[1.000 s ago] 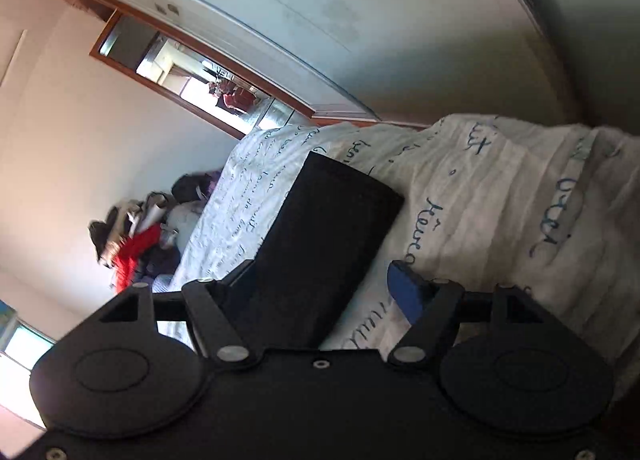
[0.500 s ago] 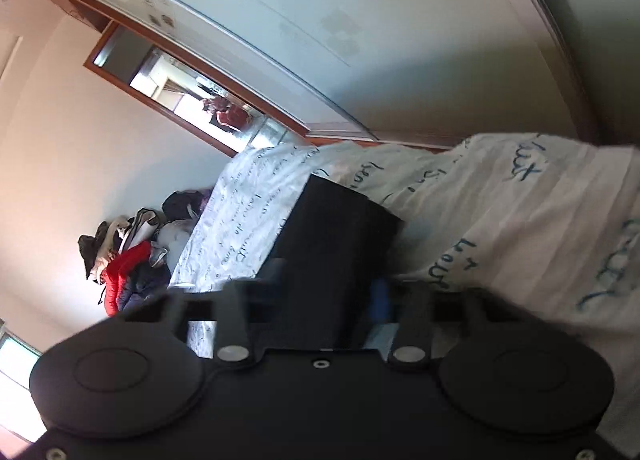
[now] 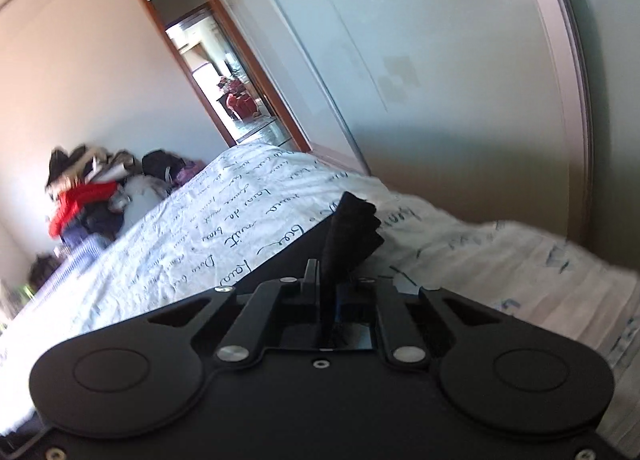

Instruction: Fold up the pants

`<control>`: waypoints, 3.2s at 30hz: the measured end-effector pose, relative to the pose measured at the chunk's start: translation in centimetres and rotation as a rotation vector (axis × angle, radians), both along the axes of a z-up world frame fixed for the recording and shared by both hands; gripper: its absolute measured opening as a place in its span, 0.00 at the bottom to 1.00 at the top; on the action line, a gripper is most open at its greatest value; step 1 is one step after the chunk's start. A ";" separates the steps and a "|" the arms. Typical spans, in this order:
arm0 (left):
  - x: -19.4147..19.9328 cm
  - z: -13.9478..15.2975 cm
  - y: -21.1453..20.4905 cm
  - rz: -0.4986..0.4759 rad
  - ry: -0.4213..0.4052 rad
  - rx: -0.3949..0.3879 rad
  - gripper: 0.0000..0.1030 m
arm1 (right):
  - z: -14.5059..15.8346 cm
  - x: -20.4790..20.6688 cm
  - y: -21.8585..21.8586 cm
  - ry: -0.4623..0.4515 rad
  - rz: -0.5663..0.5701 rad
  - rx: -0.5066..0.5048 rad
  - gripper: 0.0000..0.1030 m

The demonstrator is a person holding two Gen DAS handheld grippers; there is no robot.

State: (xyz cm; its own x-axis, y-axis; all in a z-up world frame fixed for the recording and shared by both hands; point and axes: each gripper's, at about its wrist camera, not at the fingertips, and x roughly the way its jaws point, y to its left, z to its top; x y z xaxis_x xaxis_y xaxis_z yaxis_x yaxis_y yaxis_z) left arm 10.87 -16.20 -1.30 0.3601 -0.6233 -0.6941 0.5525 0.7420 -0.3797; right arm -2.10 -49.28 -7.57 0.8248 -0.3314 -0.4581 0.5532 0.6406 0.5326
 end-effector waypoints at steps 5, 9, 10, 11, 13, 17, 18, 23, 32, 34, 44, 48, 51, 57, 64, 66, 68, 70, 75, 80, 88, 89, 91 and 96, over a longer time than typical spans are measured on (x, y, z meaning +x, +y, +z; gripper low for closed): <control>0.7 0.2 0.1 0.022 0.031 -0.017 0.86 | 1.8 0.9 2.8 0.063 0.093 -0.205 0.07; 3.4 0.0 -0.6 -0.044 0.260 -0.198 0.89 | 3.1 1.9 4.5 0.081 0.182 -0.313 0.07; 4.2 -0.3 -1.2 -0.064 0.333 -0.247 0.90 | 3.2 2.0 4.8 0.087 0.193 -0.332 0.07; 4.9 -0.5 -1.9 -0.082 0.387 -0.286 0.90 | 3.3 2.1 5.0 0.095 0.205 -0.353 0.07; 5.8 -0.8 -3.8 -0.122 0.455 -0.346 0.90 | 3.3 2.1 5.3 0.105 0.229 -0.374 0.07; 7.1 -1.4 -7.8 -0.171 0.563 -0.461 0.92 | 3.2 1.7 5.8 0.122 0.270 -0.391 0.07; 7.3 -1.4 -8.7 -0.178 0.587 -0.486 0.93 | 3.3 1.7 6.4 0.128 0.283 -0.407 0.07; 7.3 -1.3 -11.7 -0.182 0.577 -0.497 0.97 | 4.0 1.9 8.6 0.154 0.371 -0.500 0.07; 7.6 -2.1 -10.5 -0.124 0.558 -0.481 0.83 | 4.2 1.6 13.9 0.149 0.588 -0.665 0.08; 8.0 -2.8 -10.0 -0.083 0.574 -0.468 0.72 | 4.1 1.2 14.6 0.148 0.609 -0.688 0.08; 7.0 -3.5 -8.9 -0.030 0.420 -0.358 0.13 | 3.6 1.4 15.2 0.175 0.615 -0.716 0.21; 6.4 -2.7 -8.1 -0.031 0.330 -0.320 0.13 | 3.7 2.0 16.0 0.175 0.610 -0.741 0.10; 6.0 -2.0 -6.7 -0.036 0.282 -0.310 0.13 | 3.9 2.1 17.1 0.156 0.618 -0.770 0.09; 5.5 -0.5 -2.7 0.017 0.175 -0.237 0.12 | 4.4 2.6 20.0 0.104 0.697 -0.791 0.08; 5.0 0.6 2.2 0.101 0.025 -0.096 0.10 | 4.4 3.9 24.2 0.032 0.826 -0.769 0.08; 5.2 0.5 3.5 0.121 0.009 -0.063 0.09 | 4.5 4.3 25.6 0.018 0.859 -0.767 0.08; 5.5 0.2 4.9 0.148 0.012 -0.044 0.09 | 4.3 4.6 26.6 0.011 0.894 -0.768 0.08; 5.6 -0.1 6.1 0.175 0.012 -0.039 0.09 | 4.2 5.2 27.3 0.002 0.924 -0.762 0.08; 5.1 0.0 8.1 0.214 -0.058 0.011 0.06 | 4.1 5.5 29.2 -0.018 0.979 -0.758 0.08; 5.0 -0.2 9.6 0.243 -0.079 0.040 0.06 | 4.1 6.2 29.9 -0.020 1.029 -0.765 0.08; 5.3 -1.8 9.6 0.280 -0.067 0.131 0.25 | 3.9 7.7 29.2 0.031 1.064 -0.668 0.08; 5.3 -1.8 9.5 0.280 -0.068 0.135 0.26 | 3.9 7.8 29.0 0.030 1.065 -0.650 0.08; 5.3 -1.9 9.4 0.286 -0.071 0.147 0.30 | 4.0 8.3 29.1 0.032 1.065 -0.629 0.08; 5.0 -1.5 9.4 0.328 -0.118 0.190 0.47 | 4.1 10.4 28.7 0.044 1.076 -0.610 0.10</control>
State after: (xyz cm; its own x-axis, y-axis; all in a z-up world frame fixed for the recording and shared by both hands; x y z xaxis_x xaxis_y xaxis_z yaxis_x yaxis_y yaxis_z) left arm 15.88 -6.77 -2.81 0.6031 -0.3262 -0.7279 0.3061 0.9373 -0.1665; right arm 8.27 -20.55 -3.49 0.7976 0.3366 -0.5006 -0.3985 0.9170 -0.0183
